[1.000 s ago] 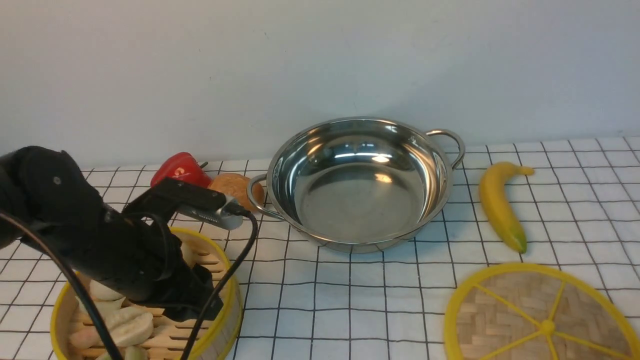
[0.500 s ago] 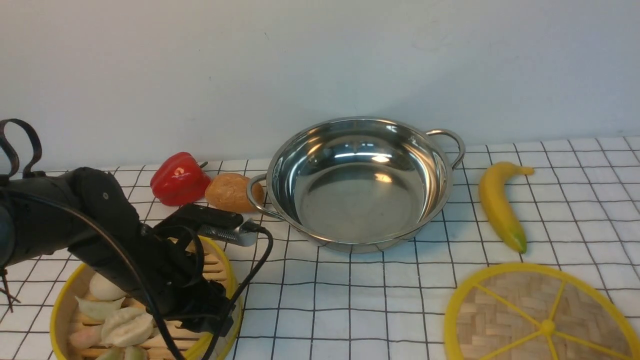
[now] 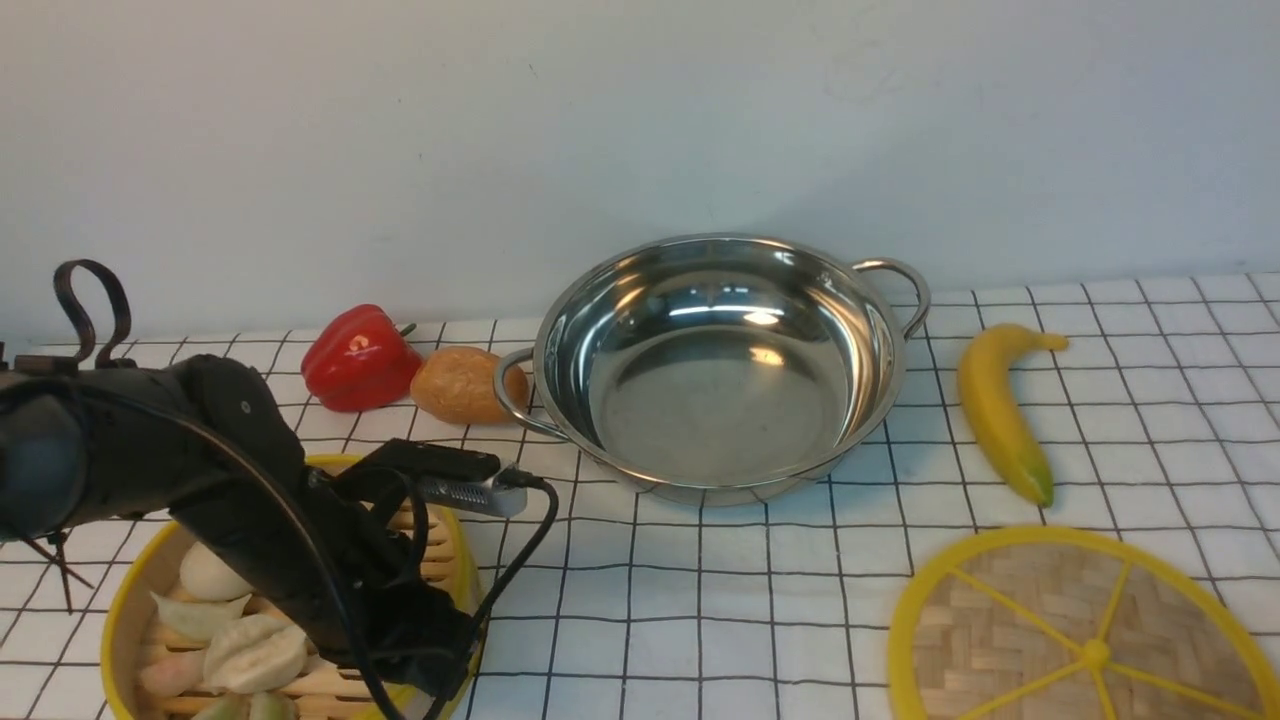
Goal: Place the steamer in the pot on the white tablecloth, and put the lid on the steamer.
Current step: 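Grasp the rim of the steamer basket holding the buns with the left gripper, then place the bamboo steamer basket with dumplings into the steel pot with the left gripper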
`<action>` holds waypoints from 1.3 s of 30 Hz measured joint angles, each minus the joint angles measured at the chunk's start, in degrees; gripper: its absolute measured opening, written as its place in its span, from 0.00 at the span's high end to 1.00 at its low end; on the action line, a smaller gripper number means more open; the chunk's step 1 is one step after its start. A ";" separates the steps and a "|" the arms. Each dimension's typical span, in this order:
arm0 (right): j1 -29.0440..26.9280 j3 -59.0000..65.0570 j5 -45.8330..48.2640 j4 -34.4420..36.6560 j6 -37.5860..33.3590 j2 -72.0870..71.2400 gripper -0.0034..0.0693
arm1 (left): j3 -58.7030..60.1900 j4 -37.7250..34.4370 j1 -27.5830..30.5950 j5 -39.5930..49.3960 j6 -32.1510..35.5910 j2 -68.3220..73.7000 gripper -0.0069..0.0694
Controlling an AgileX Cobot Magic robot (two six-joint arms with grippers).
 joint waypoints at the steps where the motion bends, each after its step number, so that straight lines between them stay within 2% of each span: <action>1: 0.00 0.00 0.00 0.00 0.00 0.00 0.62 | -0.13 0.00 -0.07 0.36 0.00 0.00 0.77; 2: 0.00 0.00 0.00 0.00 0.00 0.00 0.62 | -1.01 0.96 -0.18 1.75 0.00 -0.09 0.83; 6: 0.00 0.00 0.00 0.00 0.00 0.00 0.62 | -3.05 3.56 -0.18 5.88 -0.44 -0.93 0.83; 11: 0.00 0.00 0.00 0.00 0.00 0.00 0.62 | -7.71 10.14 -0.18 15.18 -2.79 -3.35 0.87; 18: 0.00 0.00 0.00 0.00 0.00 0.00 0.62 | -10.07 10.84 -0.88 21.30 -2.90 -6.06 0.87; 28: 0.00 0.00 0.00 0.00 0.00 0.00 0.62 | -18.76 17.96 -10.67 22.44 -7.18 -9.83 0.87; 34: 0.00 0.00 0.00 0.00 0.00 0.00 0.62 | -25.75 18.35 -14.57 22.90 -2.38 -9.51 0.87; 39: 0.00 0.00 0.00 0.00 0.00 0.00 0.62 | -32.74 18.74 -14.76 23.64 3.75 -6.32 0.87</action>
